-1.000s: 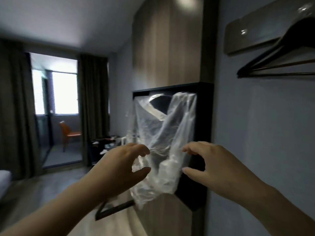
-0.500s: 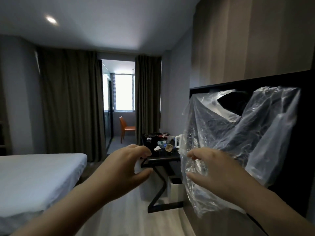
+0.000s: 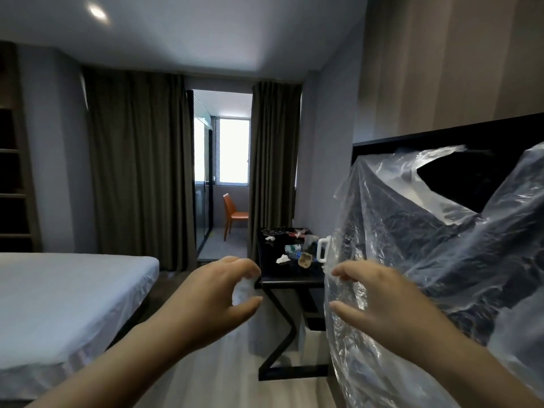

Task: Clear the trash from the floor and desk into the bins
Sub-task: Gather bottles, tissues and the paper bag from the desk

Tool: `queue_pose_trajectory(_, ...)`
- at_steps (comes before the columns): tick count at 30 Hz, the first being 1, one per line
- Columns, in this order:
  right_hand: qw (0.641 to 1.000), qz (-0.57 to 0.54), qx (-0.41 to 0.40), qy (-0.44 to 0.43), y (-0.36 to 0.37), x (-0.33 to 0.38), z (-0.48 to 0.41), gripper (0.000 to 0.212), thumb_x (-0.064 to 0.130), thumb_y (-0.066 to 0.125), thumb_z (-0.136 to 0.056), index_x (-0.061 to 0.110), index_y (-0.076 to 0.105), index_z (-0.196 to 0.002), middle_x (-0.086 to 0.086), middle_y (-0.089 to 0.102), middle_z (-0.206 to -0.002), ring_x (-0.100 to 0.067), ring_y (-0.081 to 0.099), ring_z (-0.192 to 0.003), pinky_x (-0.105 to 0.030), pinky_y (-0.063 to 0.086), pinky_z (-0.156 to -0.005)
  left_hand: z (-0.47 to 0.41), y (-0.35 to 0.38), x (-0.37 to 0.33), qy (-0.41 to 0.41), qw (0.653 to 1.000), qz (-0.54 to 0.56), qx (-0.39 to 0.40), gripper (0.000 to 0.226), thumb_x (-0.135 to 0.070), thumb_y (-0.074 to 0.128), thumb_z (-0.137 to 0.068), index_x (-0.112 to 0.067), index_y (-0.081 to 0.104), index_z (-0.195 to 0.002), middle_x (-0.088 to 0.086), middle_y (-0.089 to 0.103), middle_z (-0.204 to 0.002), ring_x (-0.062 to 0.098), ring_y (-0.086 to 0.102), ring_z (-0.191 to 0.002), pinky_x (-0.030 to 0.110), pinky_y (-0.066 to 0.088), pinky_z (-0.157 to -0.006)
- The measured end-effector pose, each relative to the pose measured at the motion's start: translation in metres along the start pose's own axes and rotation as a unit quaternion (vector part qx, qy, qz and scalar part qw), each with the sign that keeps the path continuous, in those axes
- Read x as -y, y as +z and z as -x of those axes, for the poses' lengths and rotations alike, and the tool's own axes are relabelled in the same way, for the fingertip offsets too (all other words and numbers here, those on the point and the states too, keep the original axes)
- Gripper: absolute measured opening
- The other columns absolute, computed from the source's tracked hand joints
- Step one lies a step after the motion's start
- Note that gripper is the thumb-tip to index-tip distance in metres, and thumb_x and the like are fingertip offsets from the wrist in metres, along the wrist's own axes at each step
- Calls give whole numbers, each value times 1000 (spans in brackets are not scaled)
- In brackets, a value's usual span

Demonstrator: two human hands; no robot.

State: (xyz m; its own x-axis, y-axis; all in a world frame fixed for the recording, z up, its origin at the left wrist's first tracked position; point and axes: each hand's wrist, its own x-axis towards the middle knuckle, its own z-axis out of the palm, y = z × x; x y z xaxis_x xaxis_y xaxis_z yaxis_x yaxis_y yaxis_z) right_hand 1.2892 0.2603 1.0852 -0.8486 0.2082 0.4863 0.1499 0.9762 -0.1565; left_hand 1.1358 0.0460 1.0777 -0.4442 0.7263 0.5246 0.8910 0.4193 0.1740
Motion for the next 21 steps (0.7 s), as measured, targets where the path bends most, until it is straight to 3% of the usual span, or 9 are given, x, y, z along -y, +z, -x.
queue_pose_trajectory(4, 1000, 0, 21, -5, 28, -21, -35, 45, 53, 59, -82, 38, 52, -123, 25, 54, -112, 6, 51, -104, -21, 46, -92, -32, 32, 28, -10, 1000, -3, 9, 41, -58, 53, -81, -45, 49, -120, -31, 45, -105, -10, 48, -98, 5, 39, -76)
queue_pose_trajectory(21, 997, 13, 68, 32, 210, -70, -288, 45, 52, 59, -84, 39, 48, -126, 24, 53, -121, 3, 47, -114, -17, 39, -95, -215, 139, 275, -35, 998, 34, 35, 40, -54, 56, -84, -41, 51, -121, -26, 53, -114, -7, 50, -104, 14, 44, -90)
